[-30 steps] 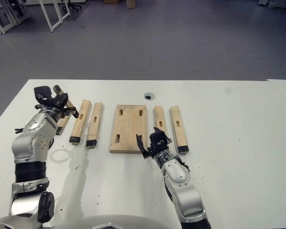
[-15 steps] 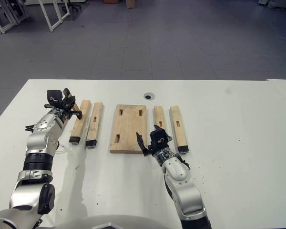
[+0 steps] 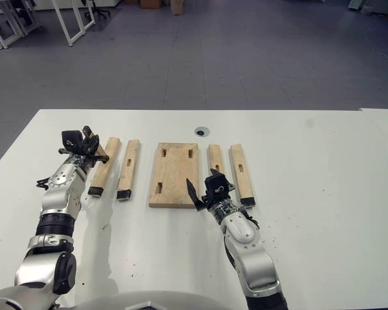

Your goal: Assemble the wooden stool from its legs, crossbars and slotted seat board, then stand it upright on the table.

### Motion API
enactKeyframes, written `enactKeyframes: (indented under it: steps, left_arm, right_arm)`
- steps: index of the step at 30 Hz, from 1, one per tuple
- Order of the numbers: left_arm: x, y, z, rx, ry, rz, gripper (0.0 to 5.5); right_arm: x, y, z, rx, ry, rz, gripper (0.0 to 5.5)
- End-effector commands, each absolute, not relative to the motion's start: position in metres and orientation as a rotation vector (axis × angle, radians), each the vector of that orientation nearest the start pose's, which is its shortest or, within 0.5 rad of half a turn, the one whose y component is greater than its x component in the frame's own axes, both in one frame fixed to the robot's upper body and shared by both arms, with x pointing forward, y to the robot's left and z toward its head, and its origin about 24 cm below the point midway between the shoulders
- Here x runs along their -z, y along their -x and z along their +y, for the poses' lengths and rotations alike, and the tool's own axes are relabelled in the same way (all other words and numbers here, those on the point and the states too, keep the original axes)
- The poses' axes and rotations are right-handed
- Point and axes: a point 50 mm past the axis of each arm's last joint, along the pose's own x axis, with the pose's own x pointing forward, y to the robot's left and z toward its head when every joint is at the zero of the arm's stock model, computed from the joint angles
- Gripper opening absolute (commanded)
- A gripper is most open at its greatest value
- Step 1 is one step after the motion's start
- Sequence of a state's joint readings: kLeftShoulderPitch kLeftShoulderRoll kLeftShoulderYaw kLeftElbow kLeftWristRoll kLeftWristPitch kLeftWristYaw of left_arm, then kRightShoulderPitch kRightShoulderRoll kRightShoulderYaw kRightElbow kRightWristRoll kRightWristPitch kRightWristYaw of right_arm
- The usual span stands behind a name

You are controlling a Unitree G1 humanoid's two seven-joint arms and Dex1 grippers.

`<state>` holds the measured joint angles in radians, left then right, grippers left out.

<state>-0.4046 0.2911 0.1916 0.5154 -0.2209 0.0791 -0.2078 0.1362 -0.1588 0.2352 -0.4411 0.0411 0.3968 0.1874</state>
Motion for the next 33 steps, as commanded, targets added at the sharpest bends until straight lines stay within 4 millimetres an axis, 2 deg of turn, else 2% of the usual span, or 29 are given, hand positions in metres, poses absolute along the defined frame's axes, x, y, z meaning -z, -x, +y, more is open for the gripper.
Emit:
enactKeyframes:
  steps: [1,4,6,12,15,17,22,29,30,33]
  left_arm:
    - [0.016,-0.28,0.235,0.019,0.055,0.427,0.41]
    - [0.024,-0.275,0.235,0.011,0.066,0.472,0.41]
    - [0.016,-0.276,0.233,0.015,0.083,0.442,0.41]
    - [-0.05,-0.264,0.197,-0.009,0.161,0.194,0.41]
    - [-0.067,-0.255,0.183,-0.041,0.147,0.137,0.41]
    - [-0.069,-0.253,0.179,-0.07,0.122,0.119,0.41]
    - [-0.055,-0.246,0.186,-0.152,-0.001,0.125,0.41]
    - [-0.059,-0.25,0.181,-0.121,0.045,0.096,0.41]
    - [-0.059,-0.25,0.181,-0.11,0.058,0.098,0.77]
    - [-0.062,-0.251,0.184,-0.103,0.07,0.098,1.31]
  right_arm:
    - [-0.072,-0.215,-0.113,-0.397,0.087,0.121,3.97]
    - [-0.072,-0.216,-0.113,-0.394,0.082,0.121,3.97]
    - [-0.073,-0.217,-0.113,-0.394,0.082,0.12,3.97]
    - [-0.074,-0.217,-0.114,-0.388,0.093,0.117,3.97]
    - [-0.074,-0.218,-0.113,-0.39,0.099,0.112,3.97]
    - [-0.075,-0.219,-0.113,-0.392,0.1,0.107,3.97]
    - [-0.076,-0.222,-0.113,-0.4,0.112,0.099,3.97]
    - [-0.076,-0.223,-0.113,-0.393,0.112,0.1,3.97]
    - [-0.076,-0.223,-0.113,-0.391,0.112,0.101,3.97]
    - [-0.076,-0.222,-0.114,-0.384,0.11,0.104,3.97]
